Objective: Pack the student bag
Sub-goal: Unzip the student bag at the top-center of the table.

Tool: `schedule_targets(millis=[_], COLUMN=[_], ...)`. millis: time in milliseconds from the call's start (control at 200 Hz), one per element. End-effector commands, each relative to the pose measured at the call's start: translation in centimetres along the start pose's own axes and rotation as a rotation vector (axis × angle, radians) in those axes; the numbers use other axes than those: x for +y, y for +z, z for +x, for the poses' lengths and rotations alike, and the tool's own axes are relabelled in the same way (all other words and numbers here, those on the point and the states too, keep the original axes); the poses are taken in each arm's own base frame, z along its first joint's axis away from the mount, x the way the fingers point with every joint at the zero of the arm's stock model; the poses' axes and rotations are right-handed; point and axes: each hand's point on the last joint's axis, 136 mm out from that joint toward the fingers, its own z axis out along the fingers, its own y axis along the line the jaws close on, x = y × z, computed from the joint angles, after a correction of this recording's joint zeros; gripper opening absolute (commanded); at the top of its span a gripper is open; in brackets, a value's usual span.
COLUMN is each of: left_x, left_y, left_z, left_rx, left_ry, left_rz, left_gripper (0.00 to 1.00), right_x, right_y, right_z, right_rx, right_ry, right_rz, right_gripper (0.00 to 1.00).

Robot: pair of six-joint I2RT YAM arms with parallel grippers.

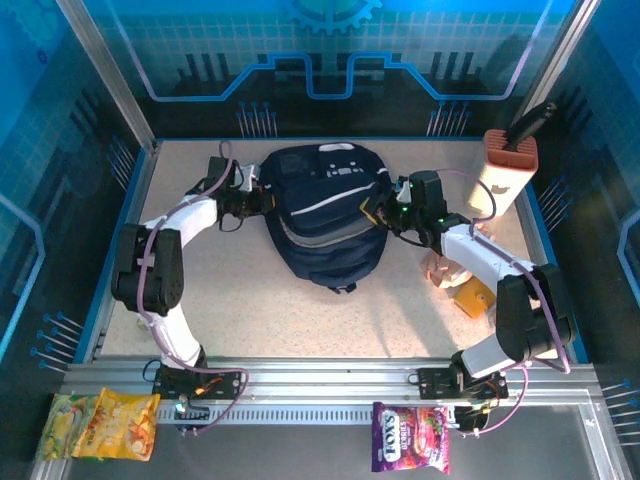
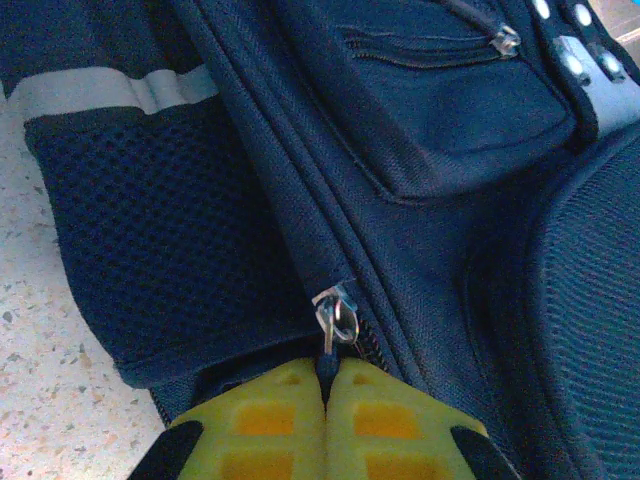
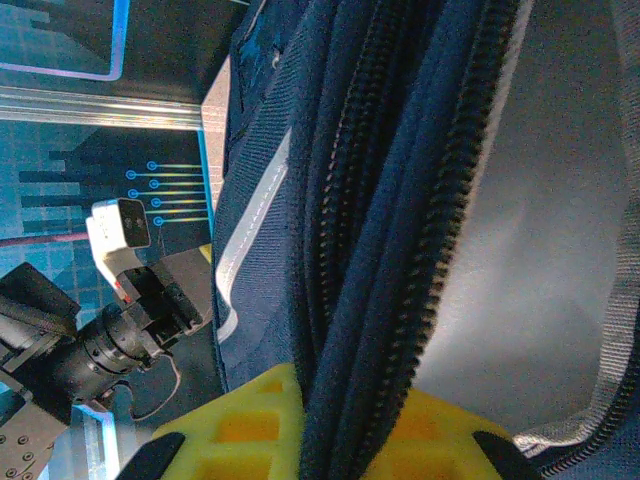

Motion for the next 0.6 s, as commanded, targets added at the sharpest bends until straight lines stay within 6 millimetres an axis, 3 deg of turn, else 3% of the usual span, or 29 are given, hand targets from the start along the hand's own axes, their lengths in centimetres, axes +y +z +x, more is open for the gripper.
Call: schedule_targets(millis=[0, 220, 440, 505, 595], left_x=[0.9, 1.0, 0.2, -0.6, -1.7], left_y=[-1.4, -5.2, -10.4, -11.8, -13.5], left_z=[-3.4, -2.5, -0.4, 0.0, 0.3], left_rx=[-0.104, -0.187, -0.264, -0.274, -0.283], left_ry=[-0.029, -0.052, -0.081, -0.071, -0.053], left_rz=[-0.055, -0.129, -0.176, -0.172, -0.157], left_gripper=[0.13, 0.53, 0.75, 0.80, 0.88], right_x=[1.7, 2.6, 3.3, 3.3, 2.5], right_y=[-1.0, 1.6, 5.5, 6.1, 5.7], right_z=[-0.2, 1.6, 3.4, 3.6, 3.6], right_rx=[0.003, 0.068, 0.126, 0.133, 0.127], right_ry=[-0.066, -0.084, -0.111, -0.125, -0.161], right_rz=[-0.057, -0.073, -0.048, -0.023, 0.043], right_gripper=[0.11, 0.12, 0.15, 0.23, 0.42])
